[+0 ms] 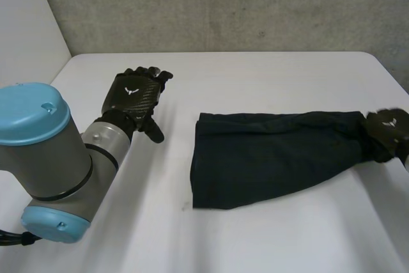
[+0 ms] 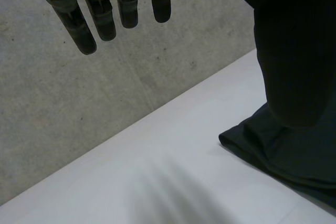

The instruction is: Fold the shorts.

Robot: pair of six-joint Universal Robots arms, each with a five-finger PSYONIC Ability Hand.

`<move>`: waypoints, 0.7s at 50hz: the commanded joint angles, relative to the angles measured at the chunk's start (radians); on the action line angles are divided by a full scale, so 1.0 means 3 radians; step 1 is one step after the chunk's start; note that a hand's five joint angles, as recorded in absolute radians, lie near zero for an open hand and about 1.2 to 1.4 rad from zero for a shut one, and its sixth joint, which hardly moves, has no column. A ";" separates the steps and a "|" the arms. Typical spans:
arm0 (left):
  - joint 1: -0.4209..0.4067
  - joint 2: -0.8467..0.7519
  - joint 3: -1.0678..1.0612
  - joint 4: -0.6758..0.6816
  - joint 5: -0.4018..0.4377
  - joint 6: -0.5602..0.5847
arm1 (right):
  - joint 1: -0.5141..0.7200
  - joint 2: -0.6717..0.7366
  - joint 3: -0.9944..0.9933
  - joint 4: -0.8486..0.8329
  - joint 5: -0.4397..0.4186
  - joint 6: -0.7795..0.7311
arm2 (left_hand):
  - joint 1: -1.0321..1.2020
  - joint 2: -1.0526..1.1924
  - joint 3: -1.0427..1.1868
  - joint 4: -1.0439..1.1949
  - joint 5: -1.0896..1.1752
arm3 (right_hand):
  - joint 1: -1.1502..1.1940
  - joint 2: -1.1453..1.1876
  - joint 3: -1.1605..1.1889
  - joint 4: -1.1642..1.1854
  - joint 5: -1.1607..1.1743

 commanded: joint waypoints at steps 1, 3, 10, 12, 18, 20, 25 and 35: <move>0.0005 0.0019 0.0001 -0.0003 -0.0005 0.0000 | 0.0967 -0.0188 -0.0417 0.0242 0.0371 -0.0558 | -0.0052 -0.0090 -0.0127 -0.0099 -0.0155 | 0.1617 0.0743 0.0708 0.0688 0.0926; 0.0015 0.0019 0.0001 -0.0003 -0.0005 -0.0005 | 0.1193 -0.0188 -0.0510 0.0273 0.0433 -0.0718 | -0.0052 -0.0090 -0.0127 -0.0099 -0.0155 | 0.1617 0.0743 0.0708 0.0688 0.0926; 0.0030 0.0019 0.0006 0.0002 -0.0010 -0.0005 | 0.2298 0.0067 -0.0797 0.0324 0.0505 -0.1648 | -0.0052 -0.0090 -0.0127 -0.0099 -0.0155 | 0.1617 0.0743 0.0708 0.0688 0.0926; 0.0031 0.0019 0.0006 0.0002 -0.0011 -0.0005 | 0.2507 0.0195 -0.0817 0.0329 0.0484 -0.1832 | -0.0052 -0.0090 -0.0127 -0.0099 -0.0155 | 0.1617 0.0743 0.0708 0.0688 0.0926; 0.0031 0.0019 0.0011 0.0002 -0.0011 -0.0005 | 0.2984 0.0599 -0.0848 0.0324 0.0387 -0.2165 | -0.0052 -0.0090 -0.0127 -0.0099 -0.0155 | 0.1617 0.0743 0.0708 0.0688 0.0926; 0.0031 0.0019 0.0016 0.0002 -0.0011 -0.0005 | 0.3020 0.0675 -0.0878 0.0309 0.0367 -0.2155 | -0.0052 -0.0090 -0.0127 -0.0099 -0.0155 | 0.1617 0.0743 0.0708 0.0688 0.0926; 0.0036 0.0004 0.0062 0.0002 -0.0011 -0.0005 | 0.3025 0.0620 -0.0960 0.0294 0.0393 -0.1895 | -0.0052 -0.0090 -0.0127 -0.0099 -0.0155 | -0.2272 -0.3146 -0.3181 -0.3201 -0.2963; 0.0000 -0.0001 0.0384 0.0007 -0.0026 -0.0061 | 0.2729 -0.0229 -0.0925 -0.0044 0.0402 0.0782 | -0.0052 -0.0090 -0.0127 -0.0099 -0.0155 | -0.2456 -0.3329 -0.3365 -0.3385 -0.3146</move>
